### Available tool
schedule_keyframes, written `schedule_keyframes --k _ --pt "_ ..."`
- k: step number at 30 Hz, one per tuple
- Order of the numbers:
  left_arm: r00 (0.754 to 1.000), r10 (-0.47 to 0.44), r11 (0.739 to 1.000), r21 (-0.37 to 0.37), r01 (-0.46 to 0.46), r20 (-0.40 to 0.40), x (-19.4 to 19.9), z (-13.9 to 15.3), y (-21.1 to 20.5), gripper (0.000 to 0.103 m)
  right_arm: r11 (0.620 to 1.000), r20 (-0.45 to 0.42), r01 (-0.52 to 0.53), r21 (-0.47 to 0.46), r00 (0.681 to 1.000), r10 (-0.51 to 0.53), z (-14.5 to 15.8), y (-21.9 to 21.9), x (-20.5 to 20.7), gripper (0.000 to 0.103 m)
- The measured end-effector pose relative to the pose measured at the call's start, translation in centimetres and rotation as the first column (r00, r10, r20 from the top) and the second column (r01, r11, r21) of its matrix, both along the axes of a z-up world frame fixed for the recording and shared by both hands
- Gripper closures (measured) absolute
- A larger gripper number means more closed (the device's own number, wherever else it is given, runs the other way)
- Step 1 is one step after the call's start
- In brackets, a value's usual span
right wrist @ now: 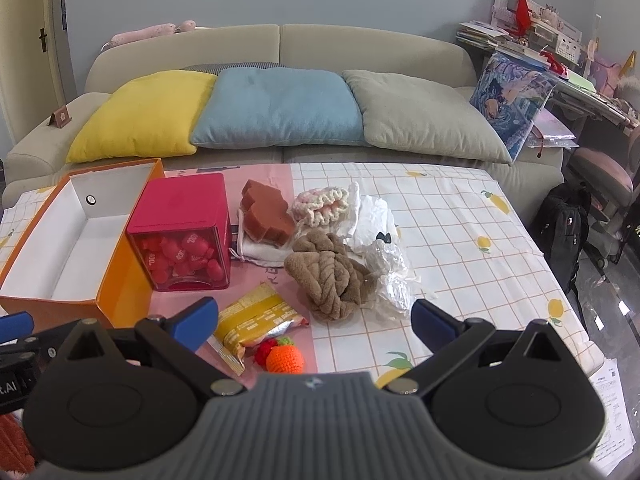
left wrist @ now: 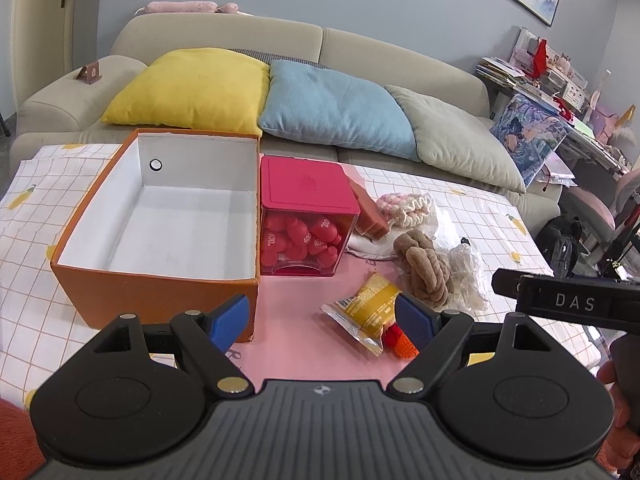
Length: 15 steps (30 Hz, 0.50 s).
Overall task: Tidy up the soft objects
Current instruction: 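Move both tools toward the yellow snack packet and orange knitted fruit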
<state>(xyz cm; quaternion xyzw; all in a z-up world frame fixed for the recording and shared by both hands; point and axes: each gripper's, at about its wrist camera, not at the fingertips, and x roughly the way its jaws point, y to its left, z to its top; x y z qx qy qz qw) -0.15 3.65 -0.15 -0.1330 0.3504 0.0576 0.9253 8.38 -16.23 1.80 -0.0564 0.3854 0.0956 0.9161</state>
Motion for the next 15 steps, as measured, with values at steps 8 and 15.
schedule_keyframes --k 8,15 --pt "1.000 0.011 1.000 -0.016 -0.011 0.002 -0.30 -0.36 0.10 0.006 1.000 0.006 0.001 0.000 1.000 -0.001 -0.30 -0.14 -0.21 0.003" --pt "1.000 0.021 0.999 -0.028 -0.021 -0.006 -0.27 -0.60 0.44 0.006 1.000 0.001 0.001 -0.001 1.000 -0.001 -0.58 0.01 -0.40 0.003"
